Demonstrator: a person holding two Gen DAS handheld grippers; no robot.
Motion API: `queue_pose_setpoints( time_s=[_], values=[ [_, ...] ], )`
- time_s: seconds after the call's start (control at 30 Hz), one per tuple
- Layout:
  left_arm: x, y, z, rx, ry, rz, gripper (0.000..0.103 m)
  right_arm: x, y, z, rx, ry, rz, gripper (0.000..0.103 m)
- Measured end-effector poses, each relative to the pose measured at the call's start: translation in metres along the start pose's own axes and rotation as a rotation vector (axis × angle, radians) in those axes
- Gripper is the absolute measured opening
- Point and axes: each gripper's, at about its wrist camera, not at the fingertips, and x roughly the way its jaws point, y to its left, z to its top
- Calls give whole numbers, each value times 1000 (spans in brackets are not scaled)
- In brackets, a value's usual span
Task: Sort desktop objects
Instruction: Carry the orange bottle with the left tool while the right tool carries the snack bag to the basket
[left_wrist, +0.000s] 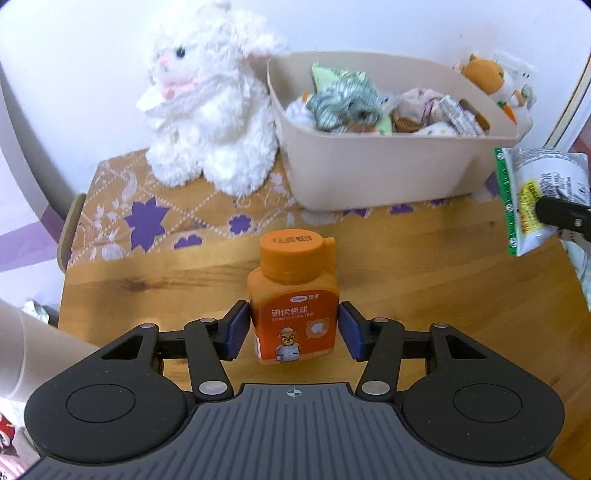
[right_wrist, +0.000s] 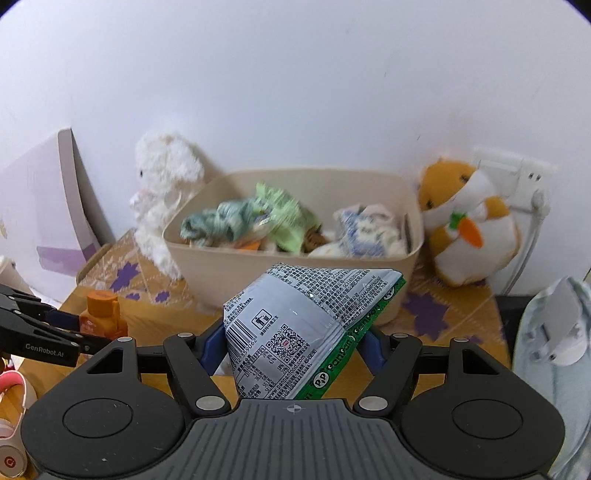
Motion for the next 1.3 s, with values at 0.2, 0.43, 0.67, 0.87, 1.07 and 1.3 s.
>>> queue_pose_setpoints(
  time_s=[0.2,0.43,0.67,0.87,1.07,1.3],
  values=[
    [-17,-7,20,-13,-56,-28,53,-23,-17,22,3,-60,-18,70],
    [-36,-18,46,24,-114,-40,53,-41,-30,46,-21,-113,-32,70],
    [-46,-24,72,46,-157,-24,53,-46,-36,64,-49,-147,-52,70],
    [-48,-27,102,43,-197,-1,53,-43,-41,79,-69,-172,-60,70],
    [-43,-37,134,52,-236,8,53,-30,-39,101,-90,-200,-67,70],
    [-24,-51,161,42,-251,4,53,-4,-35,120,-133,-207,-78,70]
  ],
)
